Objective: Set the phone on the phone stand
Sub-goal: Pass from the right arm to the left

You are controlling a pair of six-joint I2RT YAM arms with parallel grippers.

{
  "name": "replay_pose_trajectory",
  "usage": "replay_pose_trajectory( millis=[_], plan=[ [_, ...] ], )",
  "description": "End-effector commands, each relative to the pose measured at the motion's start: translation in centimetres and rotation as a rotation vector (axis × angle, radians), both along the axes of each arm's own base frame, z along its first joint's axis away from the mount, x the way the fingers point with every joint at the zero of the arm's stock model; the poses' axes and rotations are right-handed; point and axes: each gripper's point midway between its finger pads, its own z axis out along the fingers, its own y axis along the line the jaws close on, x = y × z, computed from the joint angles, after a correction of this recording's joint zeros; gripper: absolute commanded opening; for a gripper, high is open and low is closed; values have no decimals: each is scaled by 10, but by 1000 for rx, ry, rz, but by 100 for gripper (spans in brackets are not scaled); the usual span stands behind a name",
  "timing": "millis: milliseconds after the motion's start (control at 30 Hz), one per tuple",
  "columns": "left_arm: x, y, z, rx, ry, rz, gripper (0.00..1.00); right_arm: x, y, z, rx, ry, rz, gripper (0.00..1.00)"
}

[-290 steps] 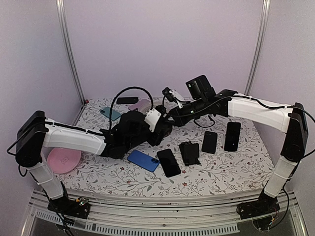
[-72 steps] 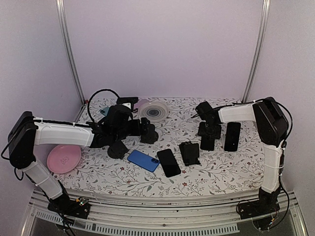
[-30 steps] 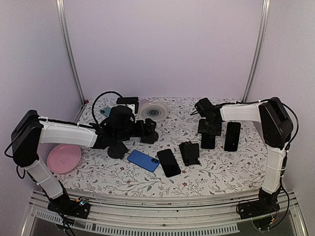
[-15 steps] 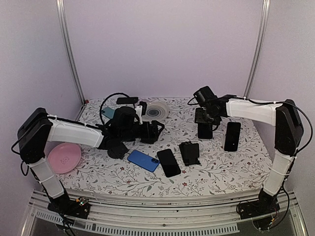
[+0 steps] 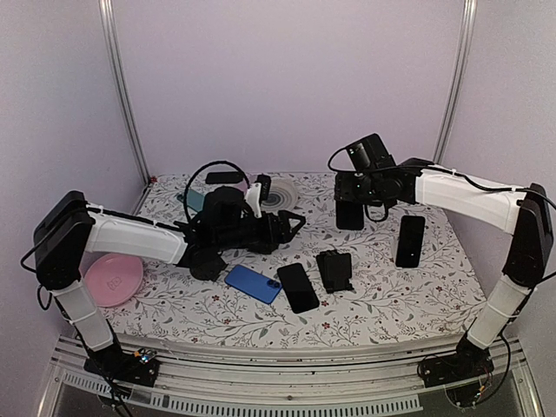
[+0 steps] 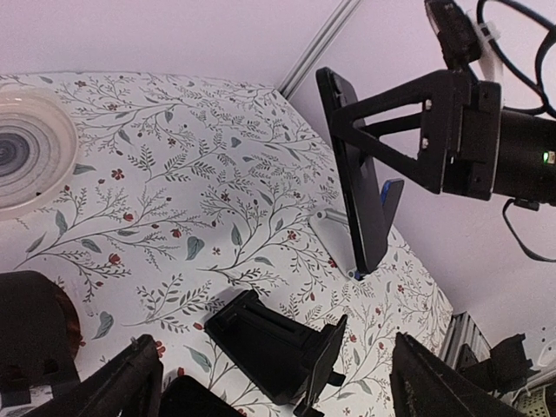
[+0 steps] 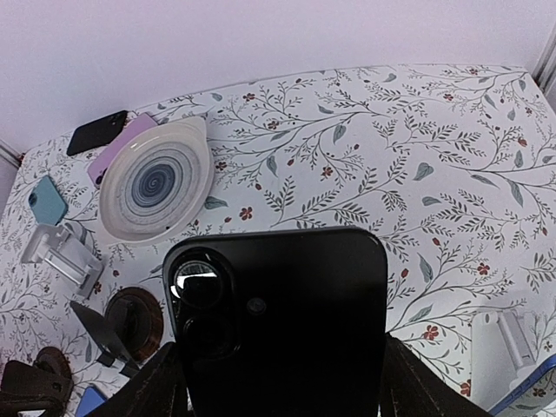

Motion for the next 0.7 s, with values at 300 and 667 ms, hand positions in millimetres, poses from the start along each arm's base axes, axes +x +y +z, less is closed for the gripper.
replay_pose_trajectory(
  millis=[300,667],
  plan=[
    [-6,-11,18,-56,-41,-26,91,-16,38,64,168,-142,119,55],
    [-9,-11,20,-65,-45,-32,91,-25,52,74,207,-158,163,55]
  ],
)
